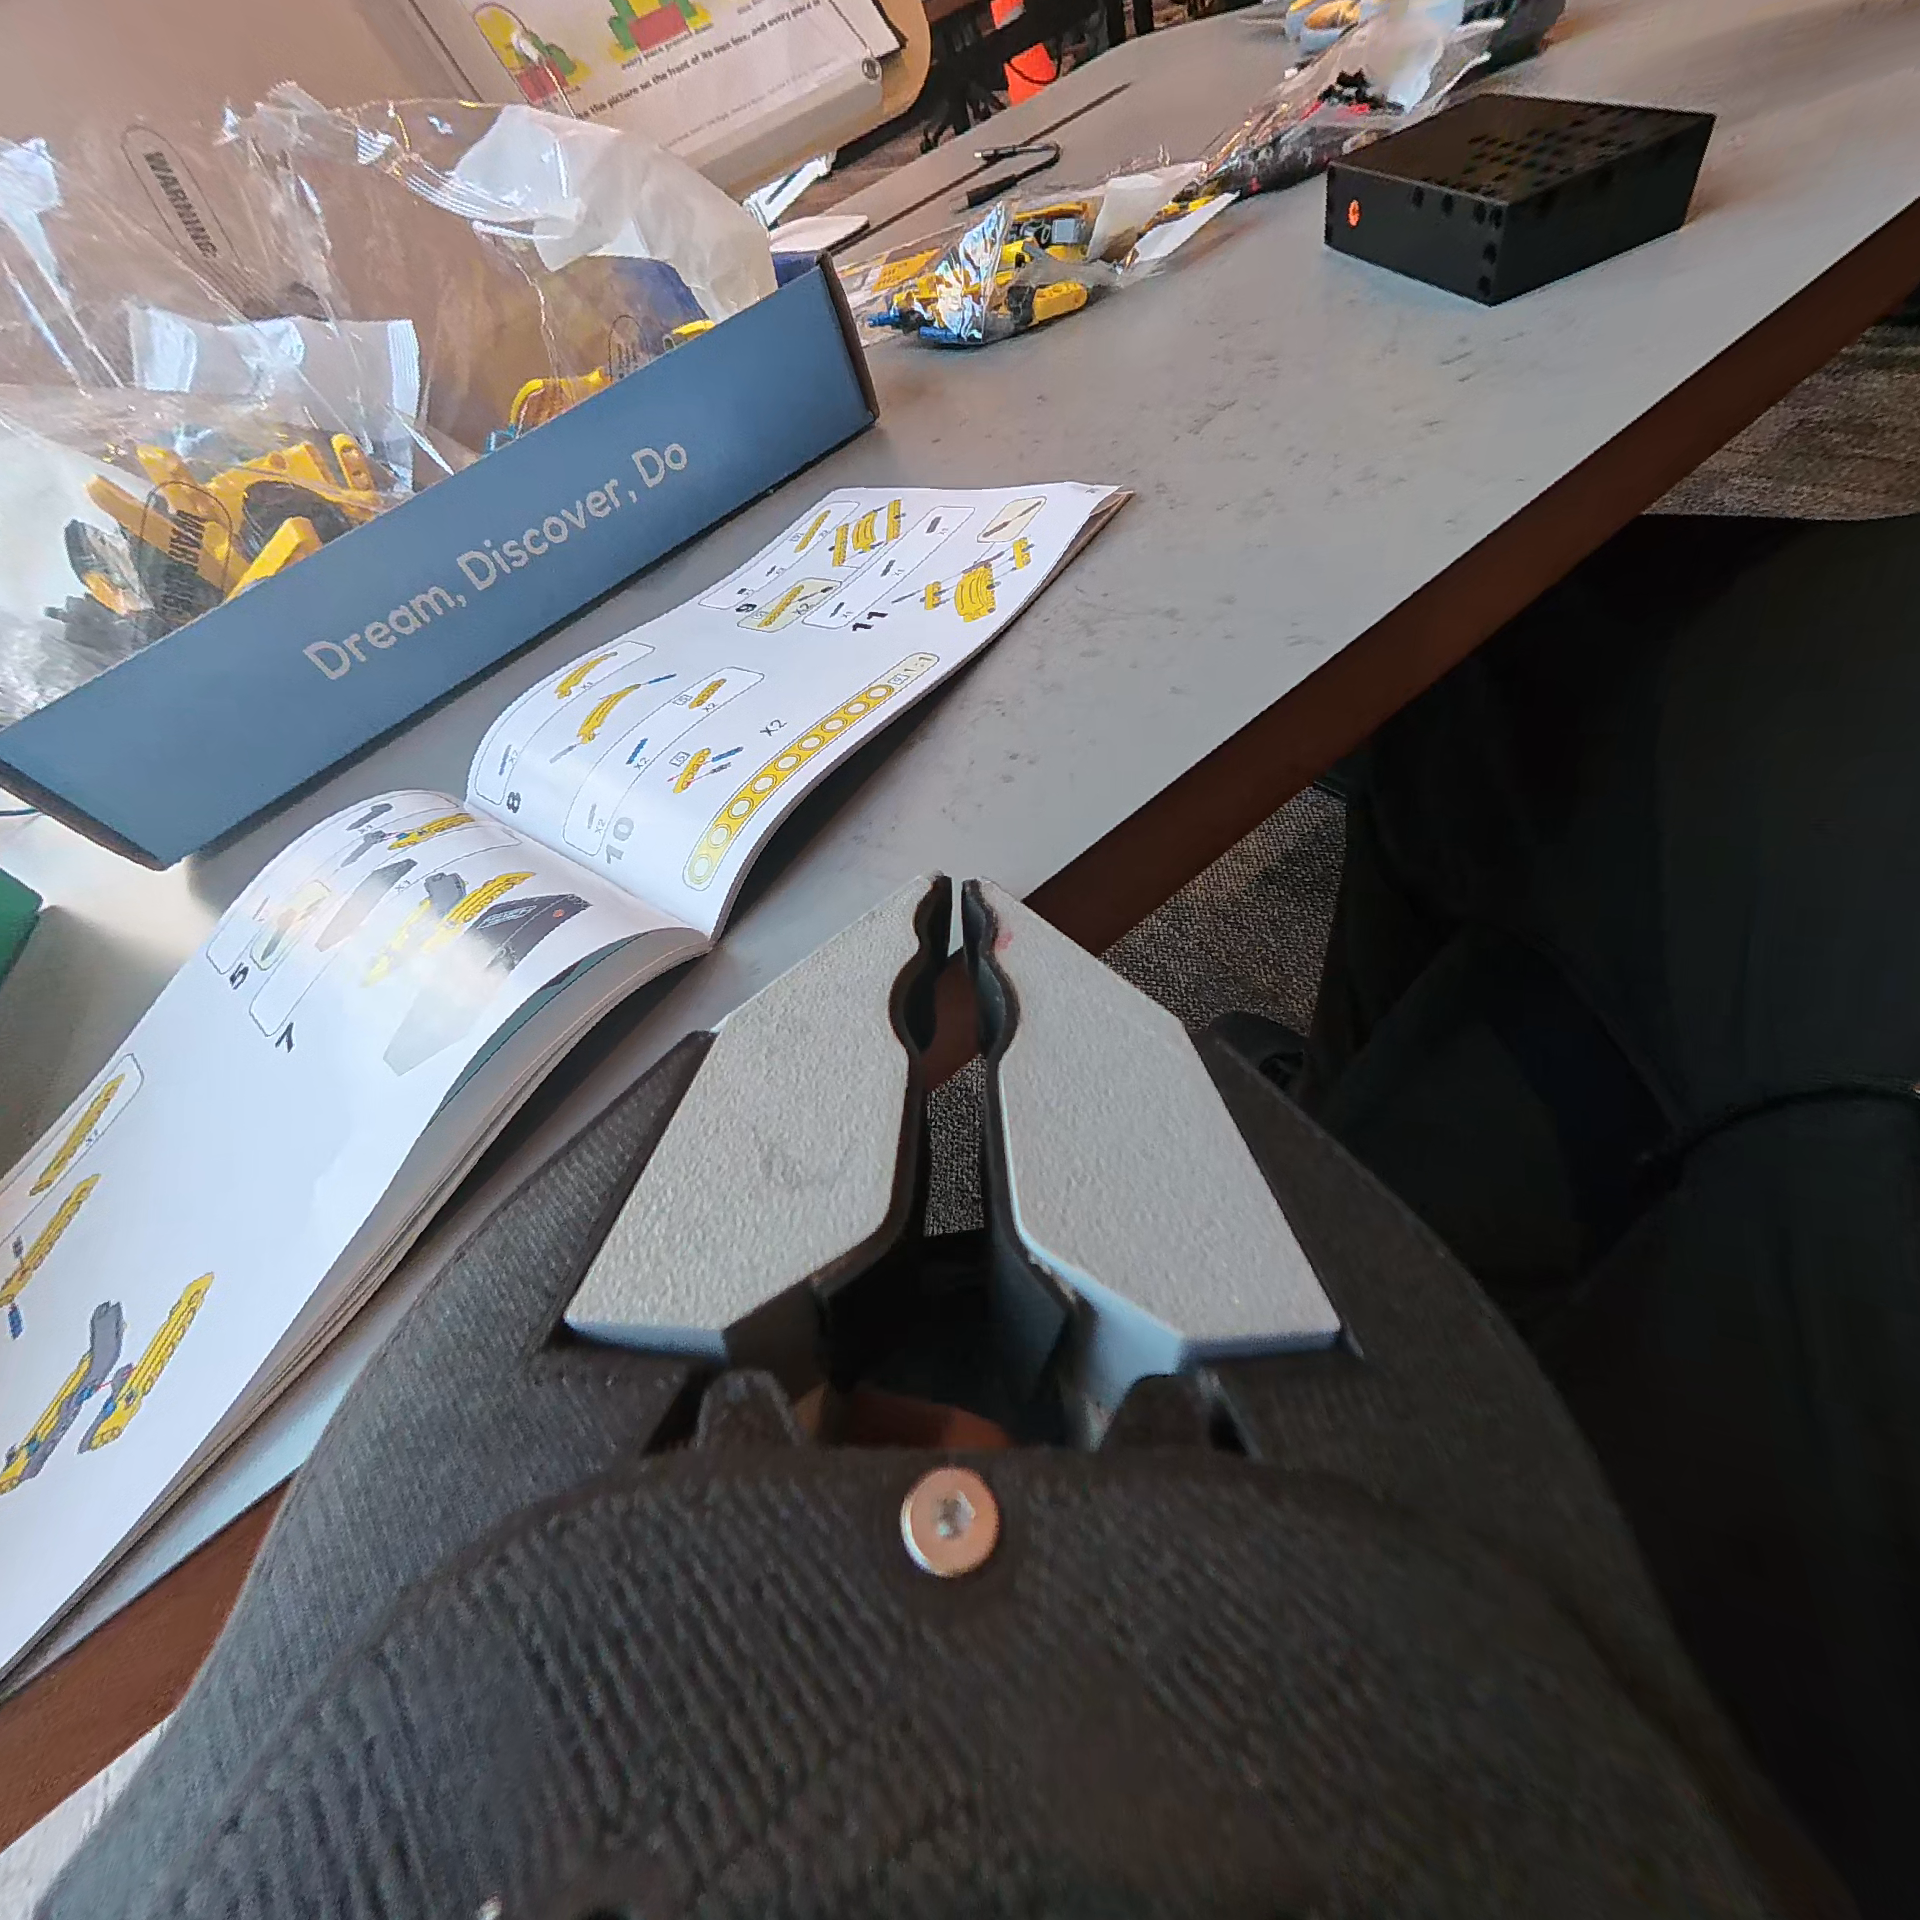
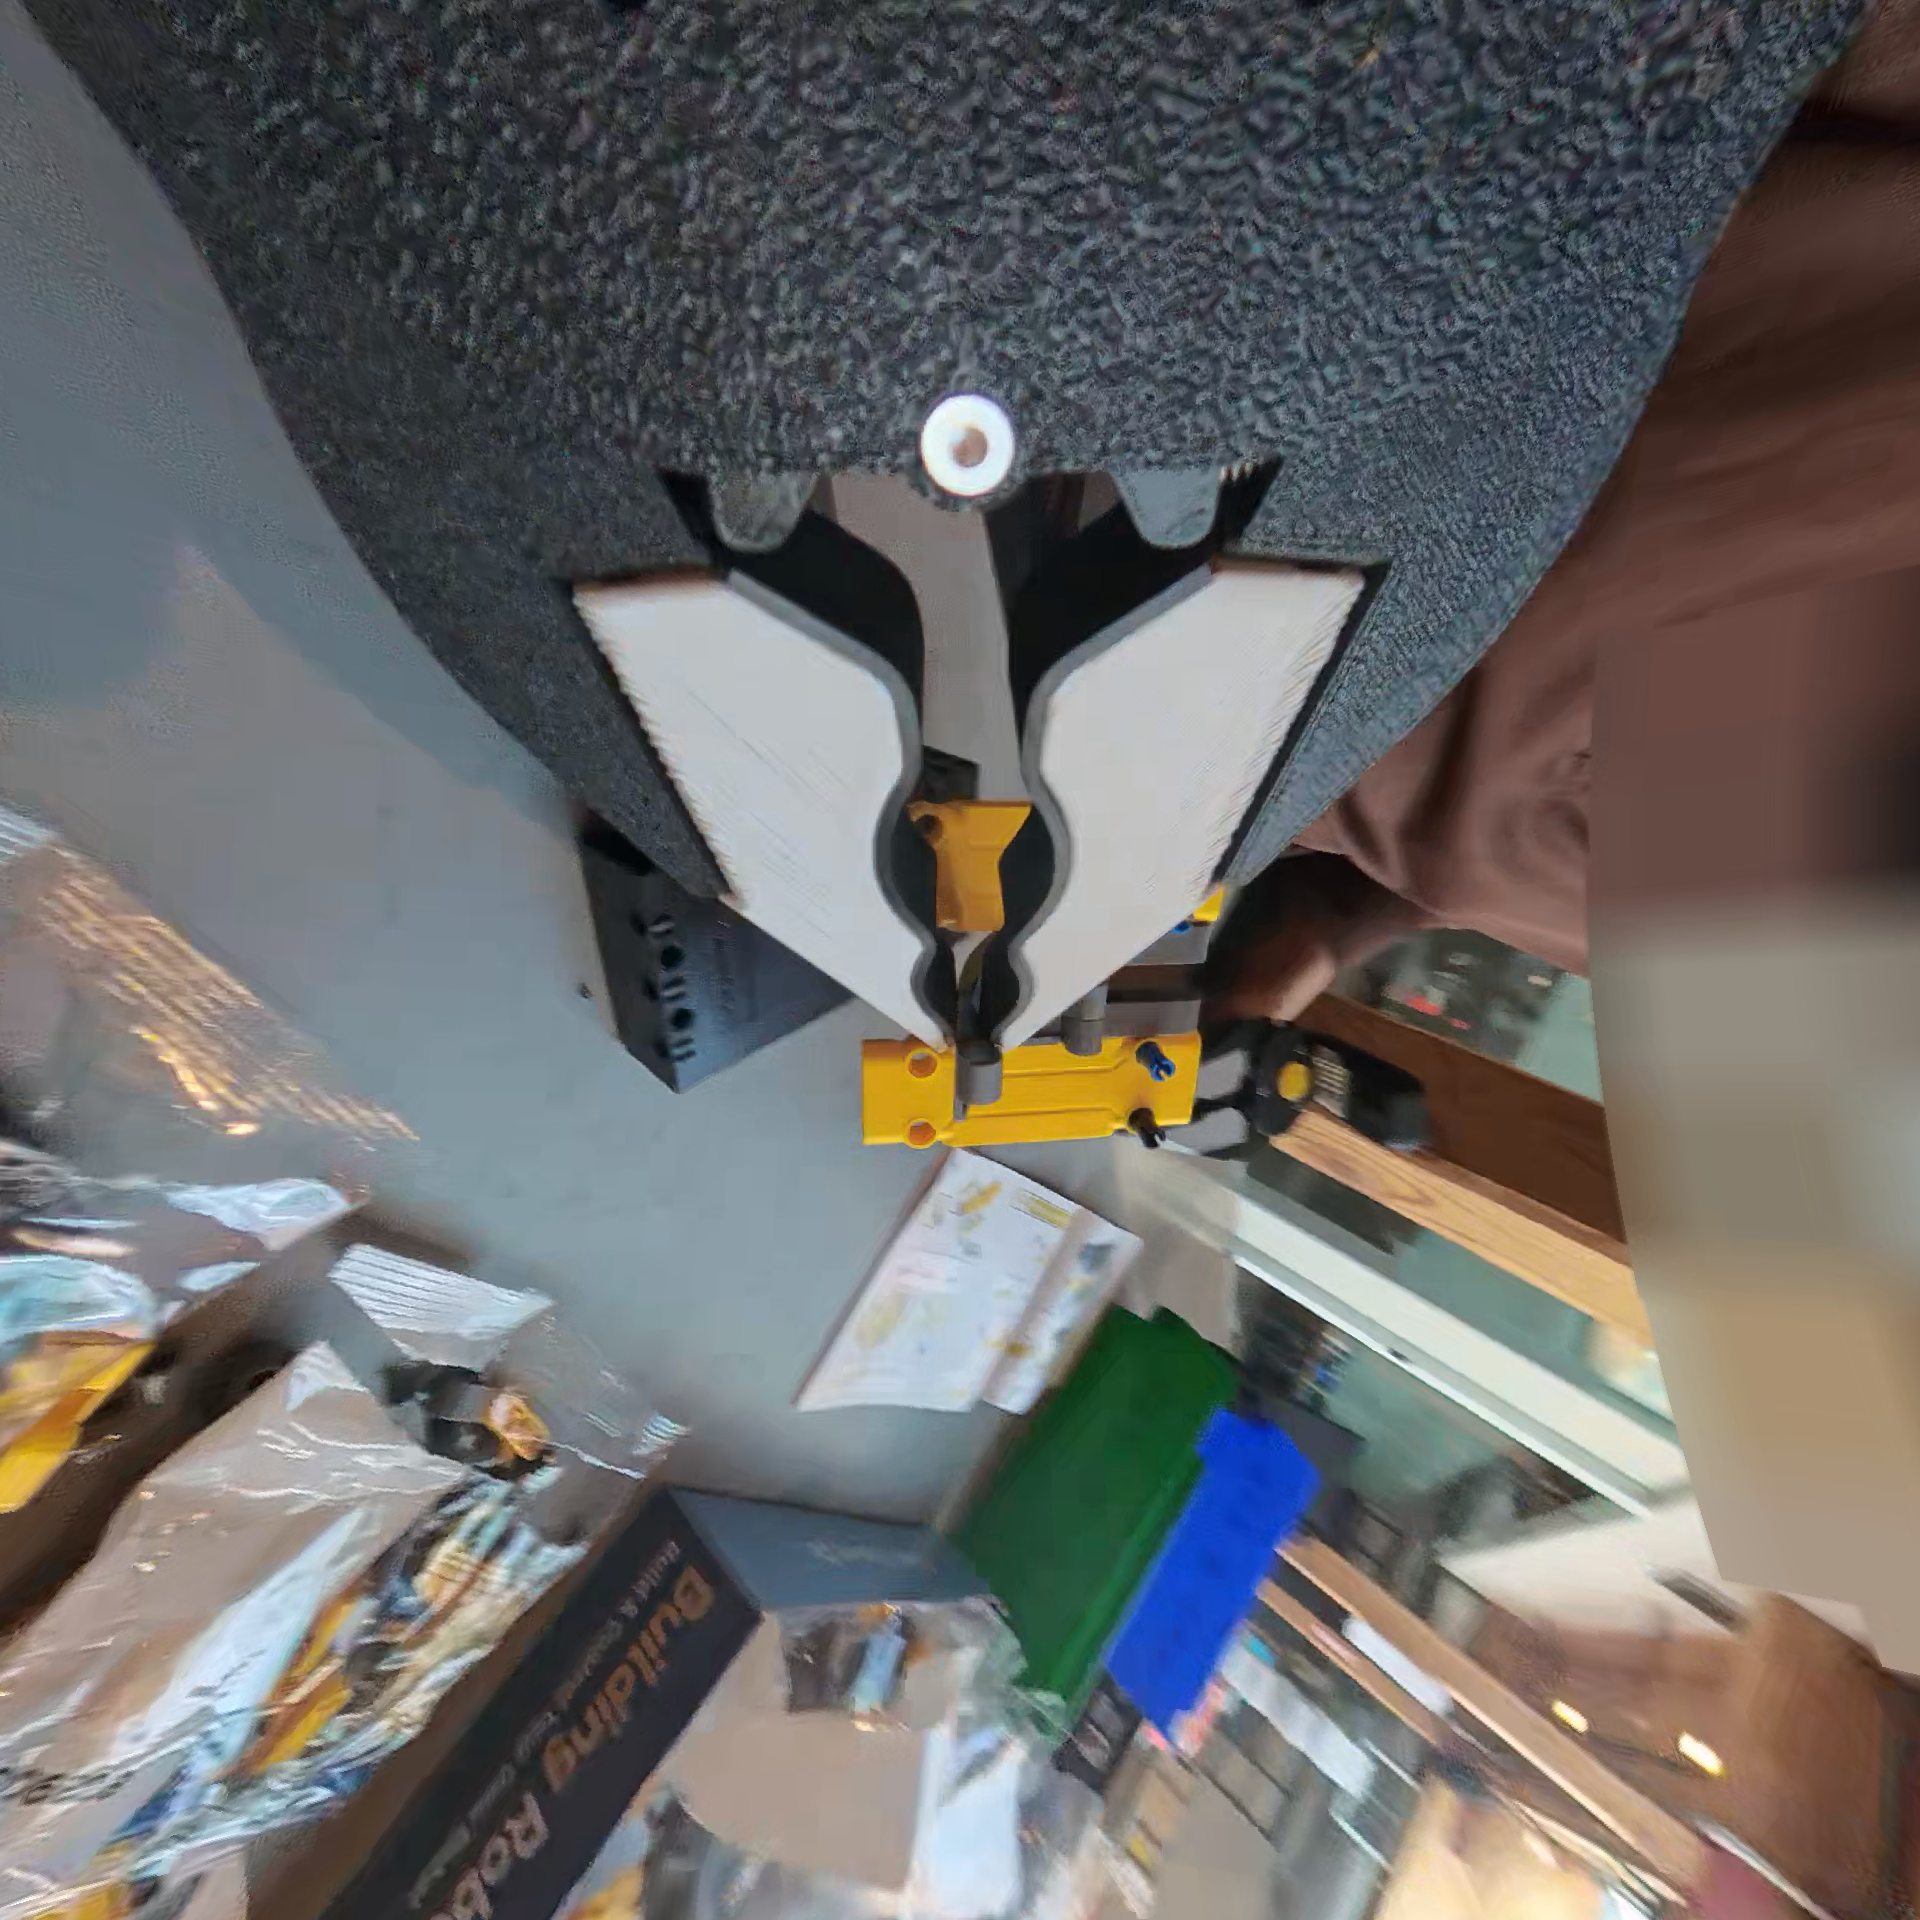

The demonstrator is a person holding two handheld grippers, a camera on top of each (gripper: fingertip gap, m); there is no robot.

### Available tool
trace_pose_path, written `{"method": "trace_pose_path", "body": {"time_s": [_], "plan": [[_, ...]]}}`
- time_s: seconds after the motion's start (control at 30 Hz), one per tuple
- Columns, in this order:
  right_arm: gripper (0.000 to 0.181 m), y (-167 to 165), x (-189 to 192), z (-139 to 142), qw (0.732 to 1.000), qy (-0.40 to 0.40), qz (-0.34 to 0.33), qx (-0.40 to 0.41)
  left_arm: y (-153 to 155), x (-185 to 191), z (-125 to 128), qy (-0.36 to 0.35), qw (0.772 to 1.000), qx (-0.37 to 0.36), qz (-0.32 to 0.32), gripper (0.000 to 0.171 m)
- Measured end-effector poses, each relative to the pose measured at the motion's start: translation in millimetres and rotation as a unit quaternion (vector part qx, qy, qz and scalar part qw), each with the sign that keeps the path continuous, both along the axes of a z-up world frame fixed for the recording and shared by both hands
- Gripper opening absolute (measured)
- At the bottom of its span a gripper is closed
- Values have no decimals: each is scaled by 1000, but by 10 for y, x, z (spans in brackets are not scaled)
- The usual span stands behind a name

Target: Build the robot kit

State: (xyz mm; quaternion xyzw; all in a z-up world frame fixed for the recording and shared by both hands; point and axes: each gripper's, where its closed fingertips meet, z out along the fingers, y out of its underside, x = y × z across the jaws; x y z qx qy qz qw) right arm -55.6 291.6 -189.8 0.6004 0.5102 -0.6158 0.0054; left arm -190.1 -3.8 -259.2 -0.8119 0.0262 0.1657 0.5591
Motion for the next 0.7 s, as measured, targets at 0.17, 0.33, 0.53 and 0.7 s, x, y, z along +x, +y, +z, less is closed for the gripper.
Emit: {"method": "trace_pose_path", "body": {"time_s": [0.17,0.33,0.53,0.7], "plan": [[3,61,31,155,995,26,0,-94,0,4,-2,0,1000,0,-1,0],[2,64,-36,-37,1000,-10,-16,-23,2,11,-13,-2,1000,-2,-3,0],[3,-10,-111,-188,990,-25,-7,135,8,23,-39,-3,1000,-7,-5,0],[3,-14,-111,-308,977,-37,3,210,16,33,-49,-1,1000,-10,-7,0]]}}
